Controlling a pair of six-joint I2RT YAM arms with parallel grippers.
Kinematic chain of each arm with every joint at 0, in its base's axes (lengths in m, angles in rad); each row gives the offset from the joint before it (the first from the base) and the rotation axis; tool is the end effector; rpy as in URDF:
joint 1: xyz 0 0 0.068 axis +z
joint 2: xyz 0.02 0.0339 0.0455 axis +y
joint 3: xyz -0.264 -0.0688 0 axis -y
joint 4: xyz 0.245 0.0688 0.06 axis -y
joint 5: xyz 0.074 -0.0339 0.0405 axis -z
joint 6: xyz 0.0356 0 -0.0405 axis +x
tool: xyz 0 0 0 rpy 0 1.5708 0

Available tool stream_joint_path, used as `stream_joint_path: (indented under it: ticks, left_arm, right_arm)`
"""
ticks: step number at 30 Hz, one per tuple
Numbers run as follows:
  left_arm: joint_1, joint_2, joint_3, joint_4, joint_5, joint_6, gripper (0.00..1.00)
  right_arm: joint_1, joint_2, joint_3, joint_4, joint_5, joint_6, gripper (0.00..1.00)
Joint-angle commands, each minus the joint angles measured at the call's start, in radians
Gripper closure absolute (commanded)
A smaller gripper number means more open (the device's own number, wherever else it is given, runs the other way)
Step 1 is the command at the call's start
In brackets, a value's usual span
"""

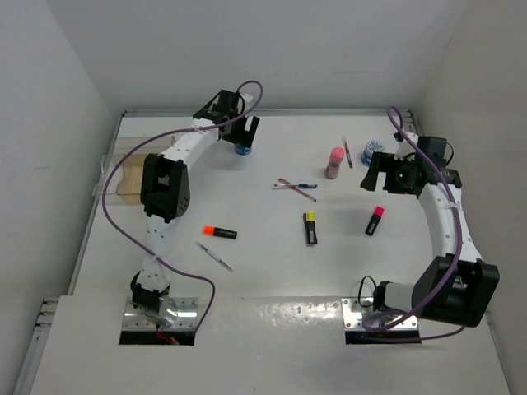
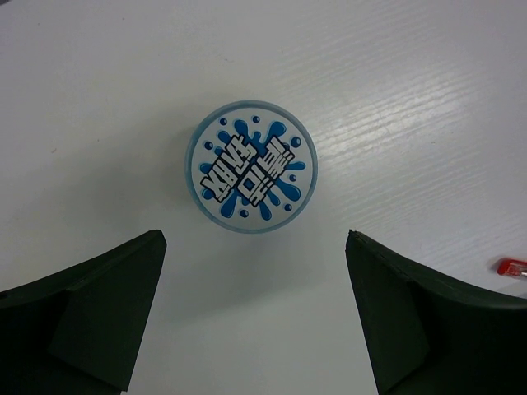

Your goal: Sort the stationery into containers

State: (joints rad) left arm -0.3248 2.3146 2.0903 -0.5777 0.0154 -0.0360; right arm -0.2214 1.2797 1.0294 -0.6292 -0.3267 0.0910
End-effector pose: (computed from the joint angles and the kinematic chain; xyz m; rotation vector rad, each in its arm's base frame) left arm 0.4994 -0.1687 0.2330 0.3500 2.3552 -0.1909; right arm 0.2612 -0.0471 0.2809 0.2338 2.4050 0.3401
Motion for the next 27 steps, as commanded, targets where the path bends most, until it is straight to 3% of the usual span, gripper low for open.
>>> stream_joint_path:
  ticks: [1,27]
  left_arm:
    - [0.004,-0.001,0.024,0.055,0.007,-0.021,0.02]
    - [0.016,0.108,0.065,0.211,0.053,-0.022,0.05]
  right_arm:
    - [-0.006,0.010,0.037,0.025,-0.025,0.007,0.01]
    - [-0.009,0.050,0.052,0.011,-0.034,0.012,0.01]
